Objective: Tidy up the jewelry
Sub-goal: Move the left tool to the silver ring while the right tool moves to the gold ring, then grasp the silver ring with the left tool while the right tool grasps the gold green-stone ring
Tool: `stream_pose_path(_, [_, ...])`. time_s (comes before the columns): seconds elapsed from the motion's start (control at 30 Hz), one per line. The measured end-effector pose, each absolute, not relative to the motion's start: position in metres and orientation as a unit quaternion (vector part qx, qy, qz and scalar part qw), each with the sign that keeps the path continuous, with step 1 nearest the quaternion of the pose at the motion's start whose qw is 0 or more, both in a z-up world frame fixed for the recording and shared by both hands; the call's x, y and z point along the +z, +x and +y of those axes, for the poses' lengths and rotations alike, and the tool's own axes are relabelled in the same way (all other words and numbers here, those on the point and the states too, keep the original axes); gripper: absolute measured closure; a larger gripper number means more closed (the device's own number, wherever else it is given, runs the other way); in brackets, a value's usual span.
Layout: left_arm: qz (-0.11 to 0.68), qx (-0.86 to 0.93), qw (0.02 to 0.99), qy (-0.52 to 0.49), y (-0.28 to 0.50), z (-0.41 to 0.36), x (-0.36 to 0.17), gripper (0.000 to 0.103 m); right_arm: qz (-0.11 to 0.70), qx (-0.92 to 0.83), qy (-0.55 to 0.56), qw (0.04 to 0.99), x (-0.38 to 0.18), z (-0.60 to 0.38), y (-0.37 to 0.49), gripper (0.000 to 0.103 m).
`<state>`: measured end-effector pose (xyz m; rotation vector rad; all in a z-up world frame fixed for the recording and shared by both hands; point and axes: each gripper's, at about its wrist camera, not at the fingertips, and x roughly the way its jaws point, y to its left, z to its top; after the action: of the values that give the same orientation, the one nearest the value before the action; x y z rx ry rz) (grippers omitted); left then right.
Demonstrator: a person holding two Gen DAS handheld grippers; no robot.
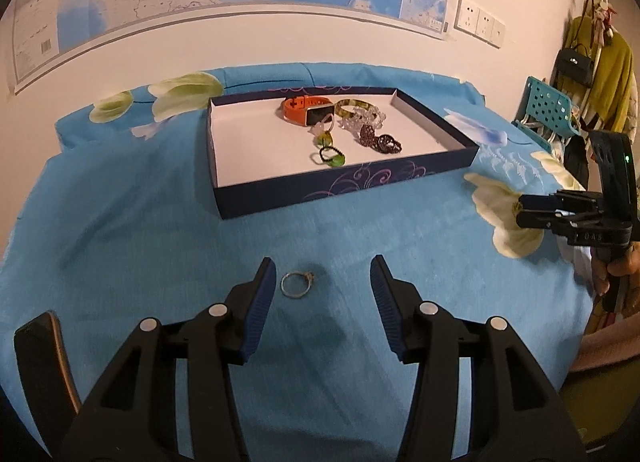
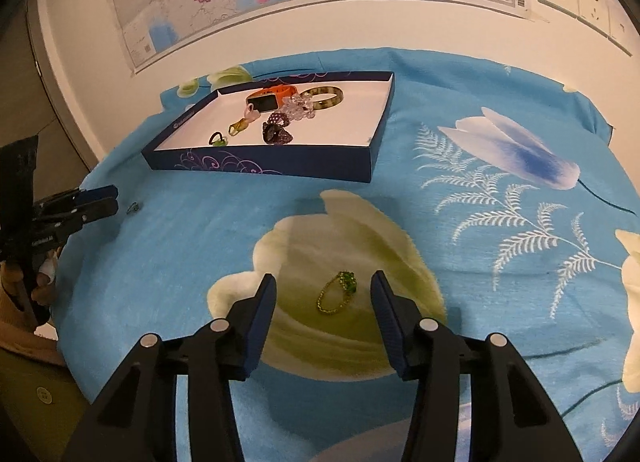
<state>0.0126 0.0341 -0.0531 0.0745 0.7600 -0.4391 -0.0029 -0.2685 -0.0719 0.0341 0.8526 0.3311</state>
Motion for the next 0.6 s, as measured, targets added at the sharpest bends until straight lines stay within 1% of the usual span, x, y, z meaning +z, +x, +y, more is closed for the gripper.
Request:
stream_pose_path(0.2, [0.378, -0.207, 0.902, 0.039, 0.013, 0.034, -0.058, 0.054, 0.41, 0.152, 0.018, 0.899, -0.072, -0.267, 0.001, 0.061])
stream_pose_path(0.37, [0.39, -0.196, 0.899, 0.044, 0.022, 0.03, -0.063, 0.057, 0.408, 0.14, 0.004, 0.902, -0.072, -0.263, 0.001, 0.065])
stream_pose_path(0.43, [0.398, -0.189, 0.896, 0.043, 0.026, 0.028, -0.066, 0.059, 0.407, 0.129, -0.004, 0.904, -0.073, -0.261, 0.001, 0.071])
stream_pose_path(0.5, [0.407, -0.185, 0.894, 0.043, 0.029, 0.028, -0.07, 0.062, 0.407, 0.125, -0.012, 0.905, -0.073, -0.261, 0.001, 0.073])
stream_pose_path(0.6, [0.408, -0.184, 0.893, 0.043, 0.029, 0.027, -0.07, 0.063, 0.405, 0.118, -0.026, 0.906, -0.073, -0.258, 0.002, 0.086])
